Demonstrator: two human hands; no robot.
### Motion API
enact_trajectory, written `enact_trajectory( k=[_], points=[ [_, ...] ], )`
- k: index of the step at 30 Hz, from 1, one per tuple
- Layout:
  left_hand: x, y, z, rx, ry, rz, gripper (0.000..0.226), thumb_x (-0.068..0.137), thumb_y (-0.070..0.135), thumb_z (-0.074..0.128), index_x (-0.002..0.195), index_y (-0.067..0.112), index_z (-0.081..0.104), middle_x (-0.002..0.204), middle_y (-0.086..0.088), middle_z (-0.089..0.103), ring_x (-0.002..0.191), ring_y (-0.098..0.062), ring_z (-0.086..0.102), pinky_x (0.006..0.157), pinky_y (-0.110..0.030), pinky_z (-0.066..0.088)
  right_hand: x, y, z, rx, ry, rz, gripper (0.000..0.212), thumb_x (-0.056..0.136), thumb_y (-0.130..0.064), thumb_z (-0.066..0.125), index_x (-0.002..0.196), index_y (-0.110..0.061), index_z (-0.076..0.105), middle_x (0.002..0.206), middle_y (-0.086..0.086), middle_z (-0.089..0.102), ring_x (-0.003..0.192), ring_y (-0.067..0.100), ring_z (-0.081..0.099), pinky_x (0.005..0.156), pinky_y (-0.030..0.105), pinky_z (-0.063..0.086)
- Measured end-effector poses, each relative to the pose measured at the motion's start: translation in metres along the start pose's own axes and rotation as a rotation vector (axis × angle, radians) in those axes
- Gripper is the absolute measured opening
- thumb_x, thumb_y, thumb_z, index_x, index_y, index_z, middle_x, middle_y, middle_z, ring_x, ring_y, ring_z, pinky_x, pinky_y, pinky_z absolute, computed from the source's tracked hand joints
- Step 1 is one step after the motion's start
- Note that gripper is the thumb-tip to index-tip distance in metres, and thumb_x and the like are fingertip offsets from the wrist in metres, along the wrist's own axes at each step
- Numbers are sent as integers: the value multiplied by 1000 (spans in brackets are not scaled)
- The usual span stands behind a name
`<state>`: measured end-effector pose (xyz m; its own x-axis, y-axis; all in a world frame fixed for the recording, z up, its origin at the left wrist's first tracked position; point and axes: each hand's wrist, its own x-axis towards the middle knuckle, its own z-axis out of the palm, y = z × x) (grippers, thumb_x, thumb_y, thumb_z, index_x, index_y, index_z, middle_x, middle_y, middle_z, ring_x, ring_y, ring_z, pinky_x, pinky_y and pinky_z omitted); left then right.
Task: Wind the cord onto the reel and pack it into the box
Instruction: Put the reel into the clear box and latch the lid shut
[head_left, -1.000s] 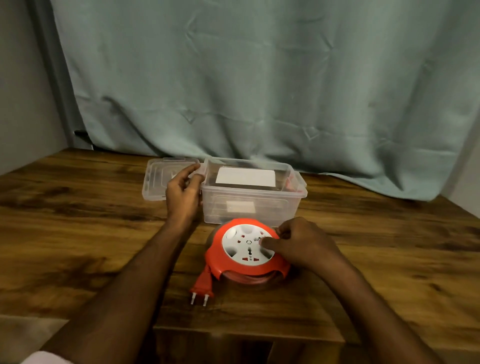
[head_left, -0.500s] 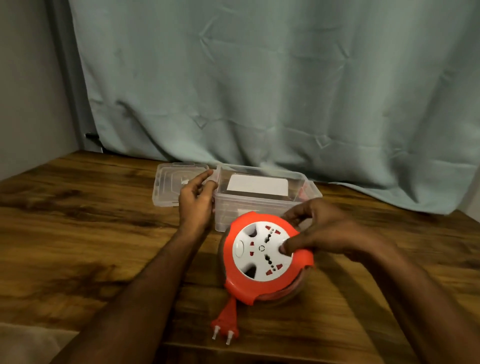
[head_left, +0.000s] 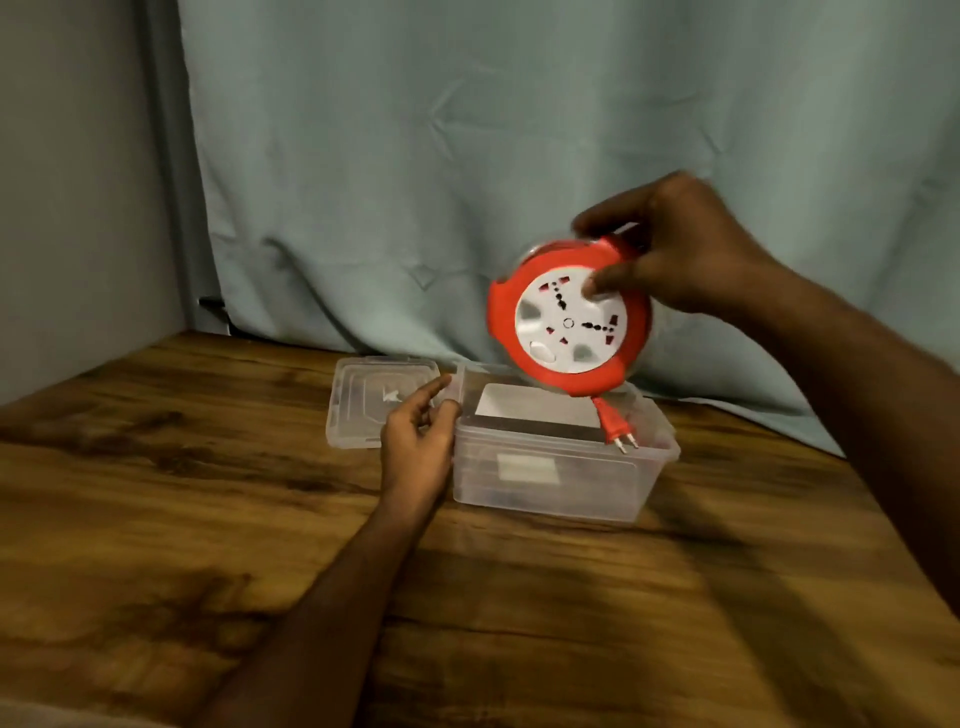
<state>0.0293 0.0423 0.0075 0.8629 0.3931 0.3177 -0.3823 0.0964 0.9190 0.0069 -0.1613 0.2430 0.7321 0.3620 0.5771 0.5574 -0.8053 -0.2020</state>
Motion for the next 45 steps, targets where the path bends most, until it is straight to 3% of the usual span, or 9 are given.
enact_trajectory(
  k=[6,12,19,22,24,30,35,39,45],
  points=[
    [-1,1,0,12,0,16,45,80,49,62,122,37,69,121,6,74,112,-18,70,95,-51,58,25,20,65,-70,-294,-148,59,72,-9,92,128,-16,73,125,0,74,107,14,69,96,33,59],
    [0,-1,1,-5,19,10,45,81,47,62,122,35,70,121,4,74,110,-20,71,95,-52,58,27,50,115,176,-474,-75,51,75,7,85,124,-2,73,117,7,76,102,15,71,84,12,57],
    [-4,0,2,58,51,81,43,91,35,58,131,23,67,123,5,72,110,-13,70,94,-44,59,6,65,155,264,-328,156,59,75,10,82,130,-10,71,124,5,74,111,15,69,97,31,58],
    [-2,-2,3,63,47,80,36,97,24,58,131,21,68,123,4,72,111,-11,69,97,-43,58,-5,55,164,270,-68,124,57,76,11,78,128,-13,73,133,4,69,111,15,70,97,32,60],
    [-2,-2,2,53,37,75,40,91,37,60,129,25,69,122,7,73,111,-10,69,97,-43,58,-14,44,159,338,177,143,44,84,3,76,124,-15,75,138,0,66,107,13,71,95,30,60],
    [-2,-4,-1,101,28,78,47,86,50,49,124,32,70,122,9,73,115,-12,68,101,-46,55,-96,16,153,91,402,178,14,91,-33,71,97,-26,82,93,-8,80,82,12,73,72,31,58],
    [-2,2,-14,647,166,252,34,103,36,38,125,28,63,117,0,70,107,-20,64,95,-41,54,-142,40,167,-52,432,-50,33,99,-37,59,104,-13,82,102,5,81,88,21,75,78,36,57],
    [2,-9,-25,1343,-44,161,39,92,27,61,131,28,61,137,0,56,128,-21,49,107,-44,37,-146,45,170,-48,471,-95,34,100,-33,56,109,-9,80,107,7,80,95,22,74,86,36,54],
    [15,15,-41,1493,-70,236,28,85,24,71,109,33,62,122,4,63,119,-19,53,109,-46,35,-145,44,176,-10,505,-77,25,97,-27,61,106,-11,79,103,4,80,93,20,73,84,32,48]
  ],
)
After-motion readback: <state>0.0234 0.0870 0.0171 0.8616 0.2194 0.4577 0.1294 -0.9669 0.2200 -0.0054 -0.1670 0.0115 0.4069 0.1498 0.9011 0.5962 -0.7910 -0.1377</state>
